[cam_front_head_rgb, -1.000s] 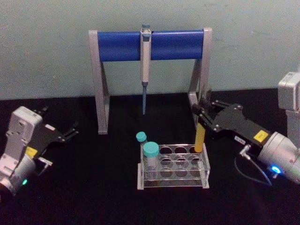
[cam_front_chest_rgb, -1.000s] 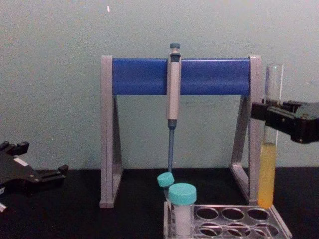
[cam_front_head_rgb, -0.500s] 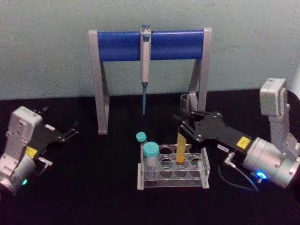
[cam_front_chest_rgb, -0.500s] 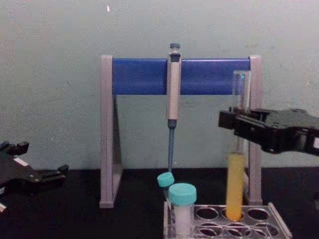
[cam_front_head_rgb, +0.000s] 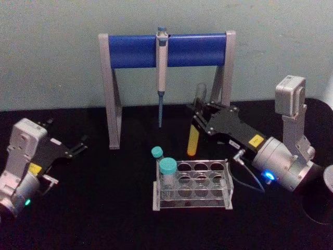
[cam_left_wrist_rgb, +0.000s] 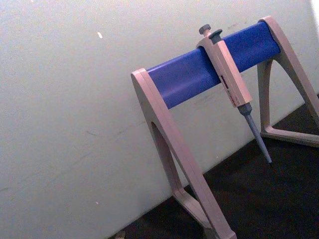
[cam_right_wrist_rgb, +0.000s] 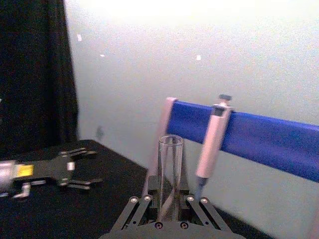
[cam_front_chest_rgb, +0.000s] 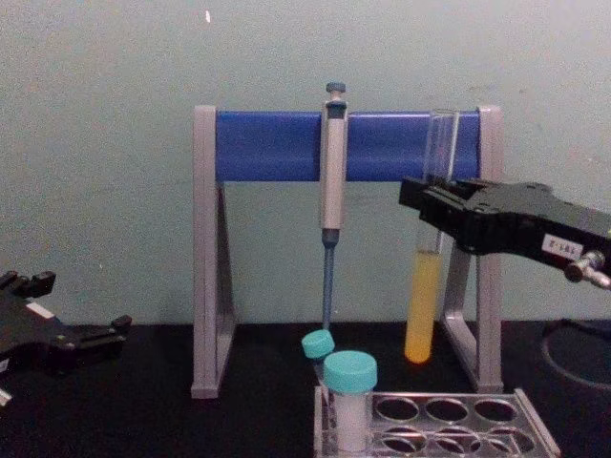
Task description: Pick up the test tube from the test tube rack, shake it, then place it back into the test tube rack.
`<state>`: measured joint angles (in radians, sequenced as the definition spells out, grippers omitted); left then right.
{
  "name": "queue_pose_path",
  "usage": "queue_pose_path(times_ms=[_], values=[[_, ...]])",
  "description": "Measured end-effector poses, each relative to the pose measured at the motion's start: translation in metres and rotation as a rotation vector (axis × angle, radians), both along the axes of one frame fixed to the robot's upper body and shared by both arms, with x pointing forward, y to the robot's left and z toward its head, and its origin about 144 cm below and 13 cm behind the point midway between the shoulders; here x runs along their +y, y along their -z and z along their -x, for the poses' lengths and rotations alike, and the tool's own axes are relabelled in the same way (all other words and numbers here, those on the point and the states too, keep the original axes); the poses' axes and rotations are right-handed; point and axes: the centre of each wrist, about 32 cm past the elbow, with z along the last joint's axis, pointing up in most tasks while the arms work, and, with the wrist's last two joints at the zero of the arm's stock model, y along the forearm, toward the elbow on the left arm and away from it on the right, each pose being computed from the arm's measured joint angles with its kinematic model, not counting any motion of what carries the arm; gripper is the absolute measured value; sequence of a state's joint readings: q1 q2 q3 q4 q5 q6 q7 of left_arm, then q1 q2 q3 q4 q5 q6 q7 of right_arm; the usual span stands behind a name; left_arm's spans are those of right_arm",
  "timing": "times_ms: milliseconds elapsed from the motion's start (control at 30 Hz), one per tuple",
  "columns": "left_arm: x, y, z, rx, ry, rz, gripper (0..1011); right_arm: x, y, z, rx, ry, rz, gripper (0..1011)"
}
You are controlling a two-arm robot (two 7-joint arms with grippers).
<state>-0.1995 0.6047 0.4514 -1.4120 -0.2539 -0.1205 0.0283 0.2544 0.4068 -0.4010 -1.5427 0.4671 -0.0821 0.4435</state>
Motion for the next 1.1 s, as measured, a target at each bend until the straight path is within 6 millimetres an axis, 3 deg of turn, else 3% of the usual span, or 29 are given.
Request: queue_pose_path(times_ms=[633,1100], values=[[0.0,0.0,0.0,0.0,0.0,0.0,1009,-0.01,0.0,0.0,-0.011,0.109,0.027,224],[0.0,0.0,0.0,0.0,0.0,0.0,1010,-0.028,-0.004,0.021,-0.015,0.121,0.066,224]])
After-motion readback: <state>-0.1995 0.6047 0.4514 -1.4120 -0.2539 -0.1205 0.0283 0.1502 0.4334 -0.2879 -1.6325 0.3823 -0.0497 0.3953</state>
